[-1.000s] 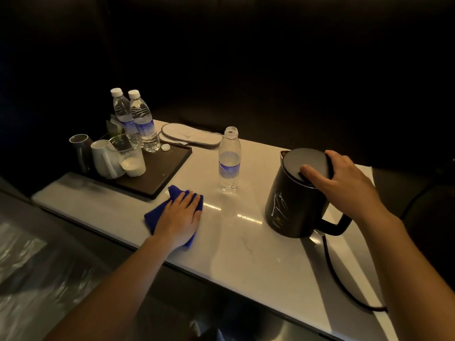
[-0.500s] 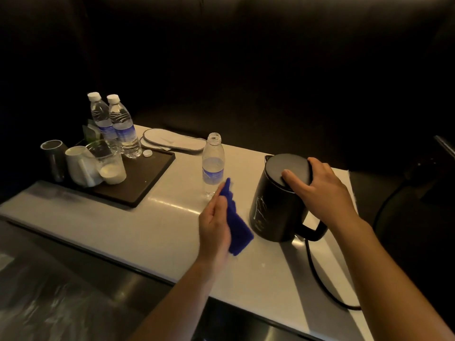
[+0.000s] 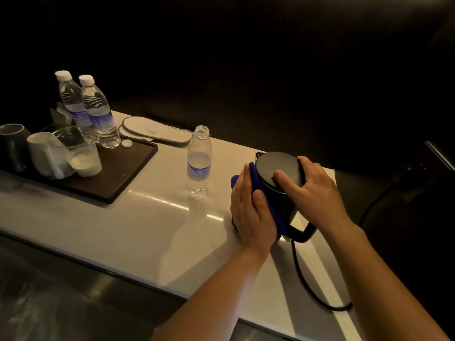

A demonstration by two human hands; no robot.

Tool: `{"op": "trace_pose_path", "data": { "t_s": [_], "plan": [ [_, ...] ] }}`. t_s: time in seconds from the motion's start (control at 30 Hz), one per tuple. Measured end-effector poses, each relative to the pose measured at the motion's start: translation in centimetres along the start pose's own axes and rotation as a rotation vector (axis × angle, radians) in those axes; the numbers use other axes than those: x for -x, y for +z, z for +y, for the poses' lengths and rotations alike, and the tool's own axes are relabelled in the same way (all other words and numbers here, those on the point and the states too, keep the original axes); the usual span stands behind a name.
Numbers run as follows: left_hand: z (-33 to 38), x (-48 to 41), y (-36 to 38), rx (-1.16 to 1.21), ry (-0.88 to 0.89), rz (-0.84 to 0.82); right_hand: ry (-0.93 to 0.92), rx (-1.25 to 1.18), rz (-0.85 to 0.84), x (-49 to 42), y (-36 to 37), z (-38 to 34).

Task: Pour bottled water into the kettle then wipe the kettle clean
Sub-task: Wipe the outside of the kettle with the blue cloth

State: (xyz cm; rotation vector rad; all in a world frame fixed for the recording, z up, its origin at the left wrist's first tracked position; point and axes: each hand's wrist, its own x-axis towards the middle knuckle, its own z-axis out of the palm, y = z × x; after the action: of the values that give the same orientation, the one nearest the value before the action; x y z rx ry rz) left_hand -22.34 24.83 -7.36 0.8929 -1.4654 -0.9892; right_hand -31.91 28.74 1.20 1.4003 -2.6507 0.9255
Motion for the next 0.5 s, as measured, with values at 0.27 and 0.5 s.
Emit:
{"op": "trace_pose_path", "data": {
  "t_s": [0.27, 0.5],
  "plan": [
    [-4.0, -0.7, -0.7, 0.211, -0.396, -0.037, 0.0, 0.0, 0.009, 0.1, 0.3, 0.1],
    [1.1, -0.3, 0.1, 0.17, -0.342, 0.034, -0.016, -0.017, -0.005, 0.1, -0.1, 0.2]
  ]
}}
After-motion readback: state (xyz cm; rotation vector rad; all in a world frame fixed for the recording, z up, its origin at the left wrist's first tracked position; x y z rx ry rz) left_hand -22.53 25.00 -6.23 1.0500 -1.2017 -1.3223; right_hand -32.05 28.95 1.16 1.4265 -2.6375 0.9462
